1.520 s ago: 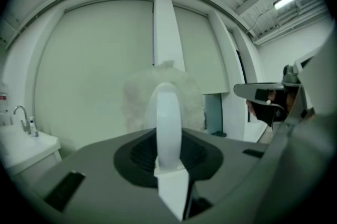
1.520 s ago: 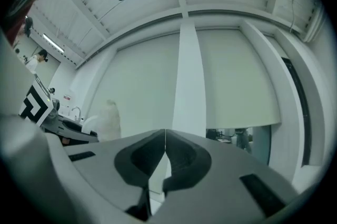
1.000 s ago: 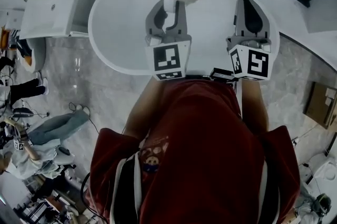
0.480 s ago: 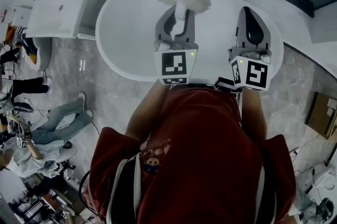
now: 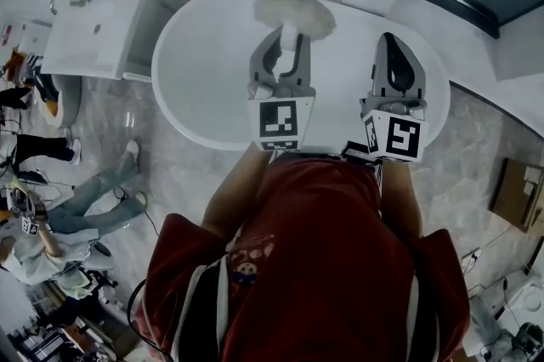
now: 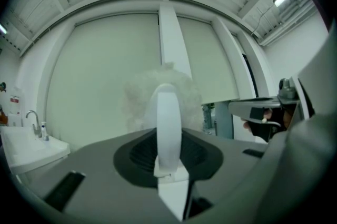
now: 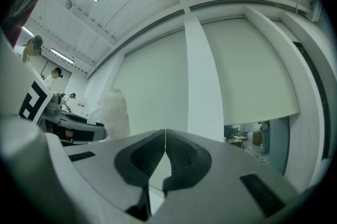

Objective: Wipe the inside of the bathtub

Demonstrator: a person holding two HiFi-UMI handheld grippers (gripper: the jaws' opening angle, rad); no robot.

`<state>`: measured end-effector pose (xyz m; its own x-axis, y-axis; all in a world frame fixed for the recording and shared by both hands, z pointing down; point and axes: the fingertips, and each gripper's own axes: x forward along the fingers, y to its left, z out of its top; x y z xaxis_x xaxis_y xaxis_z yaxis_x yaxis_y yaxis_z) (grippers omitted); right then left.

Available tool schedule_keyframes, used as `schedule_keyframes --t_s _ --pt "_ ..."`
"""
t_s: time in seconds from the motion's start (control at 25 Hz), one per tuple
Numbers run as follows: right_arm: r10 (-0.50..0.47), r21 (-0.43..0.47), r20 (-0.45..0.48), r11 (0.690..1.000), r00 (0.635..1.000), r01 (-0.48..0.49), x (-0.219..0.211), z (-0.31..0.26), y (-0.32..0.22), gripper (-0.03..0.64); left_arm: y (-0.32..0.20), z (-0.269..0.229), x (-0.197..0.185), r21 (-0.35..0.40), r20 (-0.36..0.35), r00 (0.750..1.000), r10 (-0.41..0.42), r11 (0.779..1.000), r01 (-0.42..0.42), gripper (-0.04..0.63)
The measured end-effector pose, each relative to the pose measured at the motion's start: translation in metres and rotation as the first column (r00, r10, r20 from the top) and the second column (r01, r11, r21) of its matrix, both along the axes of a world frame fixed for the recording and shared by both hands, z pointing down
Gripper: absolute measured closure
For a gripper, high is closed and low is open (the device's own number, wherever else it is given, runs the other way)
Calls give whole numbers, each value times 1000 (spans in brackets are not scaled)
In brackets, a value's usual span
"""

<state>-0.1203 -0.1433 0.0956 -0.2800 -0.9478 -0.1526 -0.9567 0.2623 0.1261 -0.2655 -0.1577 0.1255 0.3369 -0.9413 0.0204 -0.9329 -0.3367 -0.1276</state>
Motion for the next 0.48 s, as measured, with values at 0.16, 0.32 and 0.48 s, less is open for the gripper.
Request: schedule_keyframes --t_s 0.16,0.32,0.48 --pt "0 1 1 1000 1000 0 6 0 -1 603 -1 0 6 4 -4 1000 3 1000 -3 502" --pt "-10 3 -7 1000 1000 10 -1 -1 -4 603 -2 -1 2 3 -2 1000 3 1000 -3 502" --pt "-23 -6 -12 1000 1000 23 -10 2 -5 603 -1 5 -3 -8 8 1000 -2 1000 2 502"
